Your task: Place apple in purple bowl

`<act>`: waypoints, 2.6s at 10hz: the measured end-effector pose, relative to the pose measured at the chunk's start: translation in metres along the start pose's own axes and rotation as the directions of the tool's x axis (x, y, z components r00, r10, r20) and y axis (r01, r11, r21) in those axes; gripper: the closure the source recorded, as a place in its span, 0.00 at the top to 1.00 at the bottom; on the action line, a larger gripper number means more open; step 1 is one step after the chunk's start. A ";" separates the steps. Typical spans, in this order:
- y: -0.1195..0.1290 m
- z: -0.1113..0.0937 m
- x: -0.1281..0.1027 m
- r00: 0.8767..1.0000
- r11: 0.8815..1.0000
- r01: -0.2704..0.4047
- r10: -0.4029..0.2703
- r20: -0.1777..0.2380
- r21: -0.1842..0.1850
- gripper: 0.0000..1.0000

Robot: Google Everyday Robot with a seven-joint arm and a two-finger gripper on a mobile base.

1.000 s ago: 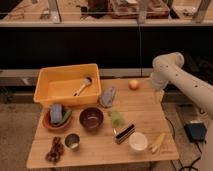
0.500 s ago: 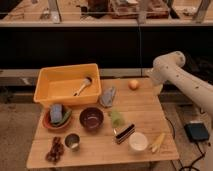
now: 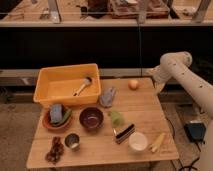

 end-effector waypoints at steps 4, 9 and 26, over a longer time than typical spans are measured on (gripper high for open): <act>-0.014 0.023 -0.012 0.992 0.998 0.040 -0.045 0.119 0.047 0.80; -0.013 0.043 -0.055 0.986 0.993 0.089 -0.099 0.137 0.077 0.80; -0.045 0.123 -0.052 0.977 0.975 0.192 -0.200 0.070 0.108 0.80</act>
